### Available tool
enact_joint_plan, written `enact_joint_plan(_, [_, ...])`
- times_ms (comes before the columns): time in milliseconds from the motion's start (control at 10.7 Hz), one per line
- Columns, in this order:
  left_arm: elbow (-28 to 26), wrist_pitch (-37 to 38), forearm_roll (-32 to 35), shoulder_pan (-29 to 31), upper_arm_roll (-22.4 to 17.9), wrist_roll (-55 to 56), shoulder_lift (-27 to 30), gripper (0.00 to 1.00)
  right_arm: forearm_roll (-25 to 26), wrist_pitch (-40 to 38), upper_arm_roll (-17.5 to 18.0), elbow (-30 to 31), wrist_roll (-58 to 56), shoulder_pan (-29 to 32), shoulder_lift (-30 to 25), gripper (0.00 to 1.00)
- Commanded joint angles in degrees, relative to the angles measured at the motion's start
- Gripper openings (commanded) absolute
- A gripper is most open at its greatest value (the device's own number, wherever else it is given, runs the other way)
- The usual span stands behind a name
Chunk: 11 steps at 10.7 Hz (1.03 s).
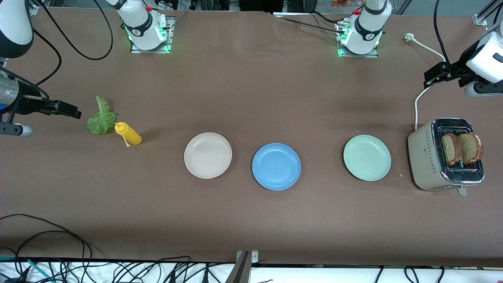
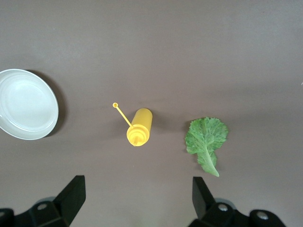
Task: Make sandwich in blue plate with both arms
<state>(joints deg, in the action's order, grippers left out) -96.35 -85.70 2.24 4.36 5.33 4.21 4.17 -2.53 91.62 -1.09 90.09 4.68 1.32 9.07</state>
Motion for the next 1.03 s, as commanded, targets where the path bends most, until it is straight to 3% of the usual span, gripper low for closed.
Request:
enact_joint_plan(0, [0.47,-0.34,1.1,0.13,-0.06,-0.95,-0.13,1.0,-0.98,-0.47,-0.05,0.0,-0.02,-0.09,-0.37,1.0])
enact_joint_plan(933, [0.55,-1.21,1.36,1.79,-0.41,-0.95,-1.26,1.0,-0.98,-0.47,-0.05,0.0,-0.02,-0.09,-0.37,1.0])
